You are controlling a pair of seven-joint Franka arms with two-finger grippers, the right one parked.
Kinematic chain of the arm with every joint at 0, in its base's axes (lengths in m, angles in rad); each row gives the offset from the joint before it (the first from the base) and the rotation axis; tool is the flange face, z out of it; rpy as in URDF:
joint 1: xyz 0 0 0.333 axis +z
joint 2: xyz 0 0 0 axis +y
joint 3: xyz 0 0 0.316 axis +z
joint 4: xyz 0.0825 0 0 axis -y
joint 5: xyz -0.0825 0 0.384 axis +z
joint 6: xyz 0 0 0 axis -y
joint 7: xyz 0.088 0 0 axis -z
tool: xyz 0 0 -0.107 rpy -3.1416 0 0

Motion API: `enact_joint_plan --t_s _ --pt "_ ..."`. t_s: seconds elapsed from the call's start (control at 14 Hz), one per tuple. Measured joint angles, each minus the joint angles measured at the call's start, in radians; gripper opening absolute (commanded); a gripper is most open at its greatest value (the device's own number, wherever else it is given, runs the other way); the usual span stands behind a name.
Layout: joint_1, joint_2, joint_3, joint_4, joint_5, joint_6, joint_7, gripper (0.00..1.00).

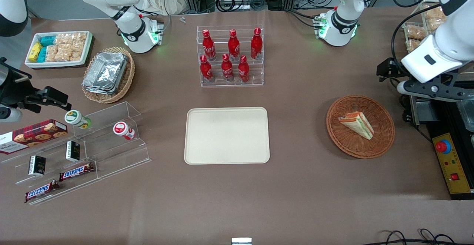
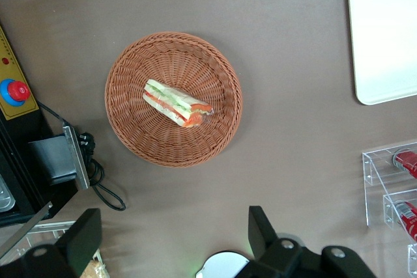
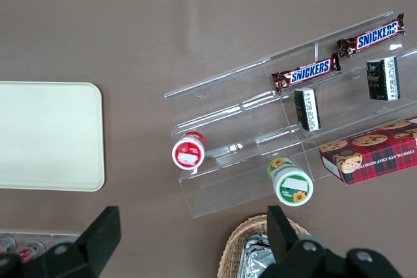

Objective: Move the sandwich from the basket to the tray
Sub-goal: 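Move the left gripper down over the sandwich in the wicker basket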

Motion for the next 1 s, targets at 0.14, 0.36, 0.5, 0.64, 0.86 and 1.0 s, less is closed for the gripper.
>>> enact_joint_plan --t_s 0.14,0.36,0.5,0.64,0.86,1.0 --pt "0.002 0.000 0.000 -0.004 0.001 0.000 -0.005 1.00" --pt "0.007 0.004 0.005 -0.008 0.017 0.000 -0.010 1.00" --pt "0.007 0.017 0.006 -0.015 0.064 0.002 -0.044 1.00" --pt "0.009 0.041 0.008 -0.017 0.073 0.006 -0.081 1.00" --pt "0.026 0.109 0.023 -0.019 0.065 0.035 -0.258 1.00" --pt "0.033 0.163 0.025 -0.037 0.056 0.092 -0.421 1.00"
